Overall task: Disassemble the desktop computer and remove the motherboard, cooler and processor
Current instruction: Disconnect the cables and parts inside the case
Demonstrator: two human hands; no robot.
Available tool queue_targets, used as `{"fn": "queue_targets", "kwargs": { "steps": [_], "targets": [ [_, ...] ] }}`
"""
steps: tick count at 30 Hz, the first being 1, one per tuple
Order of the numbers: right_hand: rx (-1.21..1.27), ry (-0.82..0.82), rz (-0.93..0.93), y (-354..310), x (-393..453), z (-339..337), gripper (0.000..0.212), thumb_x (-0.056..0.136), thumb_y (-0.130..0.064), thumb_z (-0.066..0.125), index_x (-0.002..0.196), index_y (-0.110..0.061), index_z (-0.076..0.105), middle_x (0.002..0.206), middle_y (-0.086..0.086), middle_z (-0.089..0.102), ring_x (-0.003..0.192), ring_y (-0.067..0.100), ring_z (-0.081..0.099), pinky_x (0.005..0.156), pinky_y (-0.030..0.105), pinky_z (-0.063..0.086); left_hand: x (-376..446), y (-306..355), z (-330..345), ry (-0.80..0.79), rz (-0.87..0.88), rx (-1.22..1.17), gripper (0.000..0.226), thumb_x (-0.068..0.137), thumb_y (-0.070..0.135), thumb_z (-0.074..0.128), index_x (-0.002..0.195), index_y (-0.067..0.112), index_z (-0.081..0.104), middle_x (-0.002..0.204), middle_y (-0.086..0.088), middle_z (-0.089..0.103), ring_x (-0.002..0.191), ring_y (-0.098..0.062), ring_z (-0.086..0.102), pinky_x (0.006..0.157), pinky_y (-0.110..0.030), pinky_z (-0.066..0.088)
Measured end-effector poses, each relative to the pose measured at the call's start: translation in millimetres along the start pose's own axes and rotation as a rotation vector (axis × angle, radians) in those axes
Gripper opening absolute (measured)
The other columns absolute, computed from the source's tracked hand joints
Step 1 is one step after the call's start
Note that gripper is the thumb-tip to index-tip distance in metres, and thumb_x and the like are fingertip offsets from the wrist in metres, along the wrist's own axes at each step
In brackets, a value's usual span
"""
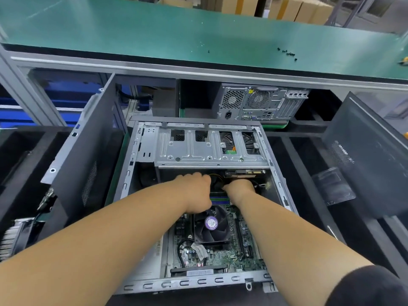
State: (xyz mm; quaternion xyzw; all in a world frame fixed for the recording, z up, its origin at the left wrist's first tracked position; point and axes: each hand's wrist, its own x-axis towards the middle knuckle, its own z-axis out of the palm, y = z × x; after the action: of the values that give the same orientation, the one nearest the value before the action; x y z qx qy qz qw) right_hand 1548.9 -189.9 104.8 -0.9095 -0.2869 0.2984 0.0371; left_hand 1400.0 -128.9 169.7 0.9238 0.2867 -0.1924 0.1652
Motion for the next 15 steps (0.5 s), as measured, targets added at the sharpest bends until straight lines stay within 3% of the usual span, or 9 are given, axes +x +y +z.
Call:
{"fn": "queue_targets", "kwargs": {
  "steps": [4,11,15],
  "targets": [
    [-0.052,-0.018,0.004,0,7,5,0.031,0.099,-0.033,0.047,0.109,-0.01,0.065,0.119,0.013,0.066,0.11,0.028,0.061,0.076,0.027,0.041,9,16,6,0.076,0.063,0.031,0.04,0.09,0.021,0.053,0.128,0.009,0.048,0.127,-0.012,0.048,0.115,-0.03,0.05,0.093,-0.038,0.045],
    [-0.051,0.026,0.004,1,12,10,0.031,0.1,-0.025,0.046,0.112,-0.005,0.067,0.117,0.015,0.066,0.108,0.031,0.062,0.076,0.031,0.044,37,35,6,-0.01,0.0,0.191,0.028,0.091,0.008,0.051,0.117,0.006,0.06,0.12,-0.011,0.061,0.109,-0.028,0.06,0.089,-0.036,0.051],
    [-0.062,0.02,0.01,1,13,10,0.032,0.1,-0.026,0.046,0.113,-0.004,0.067,0.119,0.016,0.066,0.11,0.032,0.061,0.083,0.033,0.047,46,28,9,0.054,-0.079,0.08,0.025,0.091,0.004,0.051,0.113,0.009,0.062,0.117,-0.009,0.061,0.107,-0.029,0.059,0.079,-0.035,0.046]
  ]
}}
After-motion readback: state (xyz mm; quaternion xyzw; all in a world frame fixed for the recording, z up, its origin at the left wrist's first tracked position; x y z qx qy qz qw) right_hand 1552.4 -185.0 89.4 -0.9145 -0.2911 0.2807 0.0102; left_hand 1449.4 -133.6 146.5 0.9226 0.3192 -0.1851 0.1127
